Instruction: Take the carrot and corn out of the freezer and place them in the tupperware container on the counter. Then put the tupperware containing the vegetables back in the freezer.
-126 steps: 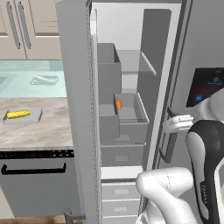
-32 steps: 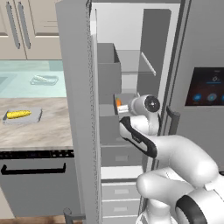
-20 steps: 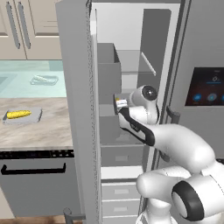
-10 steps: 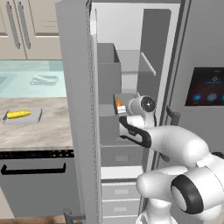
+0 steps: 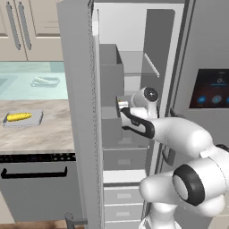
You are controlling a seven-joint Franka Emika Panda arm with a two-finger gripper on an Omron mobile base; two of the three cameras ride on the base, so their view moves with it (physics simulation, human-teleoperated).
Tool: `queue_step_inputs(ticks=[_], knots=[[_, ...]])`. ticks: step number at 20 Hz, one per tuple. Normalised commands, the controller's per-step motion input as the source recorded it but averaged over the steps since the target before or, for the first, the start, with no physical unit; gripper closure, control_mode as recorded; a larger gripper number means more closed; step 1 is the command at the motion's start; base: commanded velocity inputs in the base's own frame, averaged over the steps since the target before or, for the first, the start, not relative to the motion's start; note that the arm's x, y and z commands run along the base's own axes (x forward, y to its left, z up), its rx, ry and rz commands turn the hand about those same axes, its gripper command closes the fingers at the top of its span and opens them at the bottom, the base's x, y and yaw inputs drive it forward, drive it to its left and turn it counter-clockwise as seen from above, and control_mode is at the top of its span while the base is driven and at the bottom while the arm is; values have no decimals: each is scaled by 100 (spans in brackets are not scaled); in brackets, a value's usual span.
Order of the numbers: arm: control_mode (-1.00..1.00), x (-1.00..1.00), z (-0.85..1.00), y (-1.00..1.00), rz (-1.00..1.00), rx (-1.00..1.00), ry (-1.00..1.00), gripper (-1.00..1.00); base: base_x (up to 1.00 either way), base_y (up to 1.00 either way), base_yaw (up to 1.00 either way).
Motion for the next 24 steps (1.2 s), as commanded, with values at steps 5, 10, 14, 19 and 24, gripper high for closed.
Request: queue_step_inputs(ticks=[5,10,14,19,24], knots=[[-100,25,-2,0,0,0,4,-100,0,0,0],[-100,26,-5,0,0,0,0,-100,0,0,0],[-100,26,-2,0,0,0,5,-100,0,0,0],[-100,17,-22,2,0,0,0,-100,0,0,0],[-100,23,-6,0,0,0,0,-100,0,0,0]])
